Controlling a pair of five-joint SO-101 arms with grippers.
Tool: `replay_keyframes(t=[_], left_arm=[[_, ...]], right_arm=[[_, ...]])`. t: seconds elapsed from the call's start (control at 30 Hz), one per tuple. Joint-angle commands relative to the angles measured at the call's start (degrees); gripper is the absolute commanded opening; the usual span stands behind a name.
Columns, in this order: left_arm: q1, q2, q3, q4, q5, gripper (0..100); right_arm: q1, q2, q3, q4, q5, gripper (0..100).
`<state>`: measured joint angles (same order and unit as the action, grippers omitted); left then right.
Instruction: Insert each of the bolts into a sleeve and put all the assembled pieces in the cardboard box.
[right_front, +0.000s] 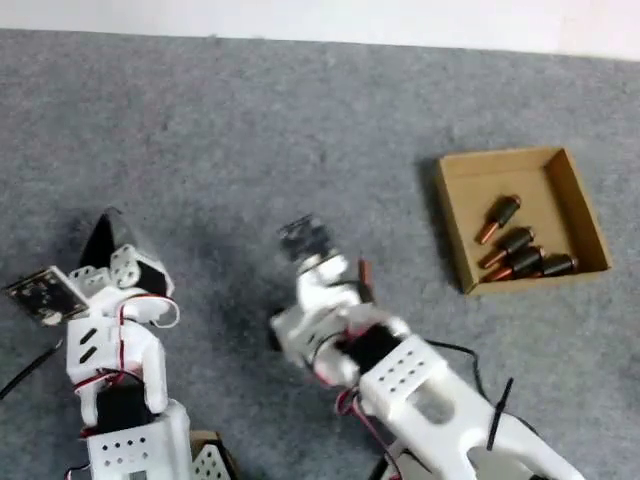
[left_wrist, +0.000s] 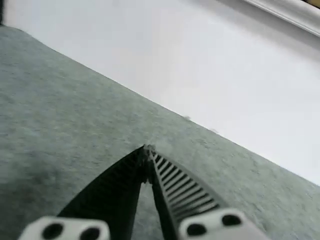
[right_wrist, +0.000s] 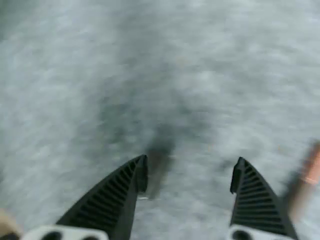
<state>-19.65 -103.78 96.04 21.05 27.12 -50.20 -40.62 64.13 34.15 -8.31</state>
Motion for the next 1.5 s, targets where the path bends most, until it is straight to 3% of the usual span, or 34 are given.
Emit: replay_keyframes(t=[0.0,0.13,0.4,0.63,0.8,1.03,1.27,1.47], left_arm=[[-2.1,-0.9,1.0,-1.6,0.2,1],[-1.8,-0.8,1.0,-1.6,0.2,1],[-1.8,-0.7,1.0,-1.6,0.2,1],[-0.6,-0.7,1.0,-1.6,0.2,1],[-0.6,-0.7,1.0,-1.5,0.2,1],[-0.6,-0.7,1.0,-1.5,0.2,1],[-0.6,-0.7,1.0,-1.4,0.2,1],[-0.6,-0.7,1.0,-1.4,0.2,1]], right_arm=[[-4.8,3.3,-0.7,-3.5,0.4,24.5],[-6.5,14.3,-5.8,-3.9,0.3,24.5],[-6.8,35.3,-28.0,9.5,-7.3,24.5],[-6.8,47.0,-37.3,19.6,-8.3,24.5],[-6.6,48.0,-39.6,23.2,-7.9,22.7],[-5.9,48.3,-39.4,22.9,-6.9,0.5],[-3.5,47.1,-39.7,23.3,4.9,0.5],[1.5,32.6,-36.1,22.3,6.2,0.5]])
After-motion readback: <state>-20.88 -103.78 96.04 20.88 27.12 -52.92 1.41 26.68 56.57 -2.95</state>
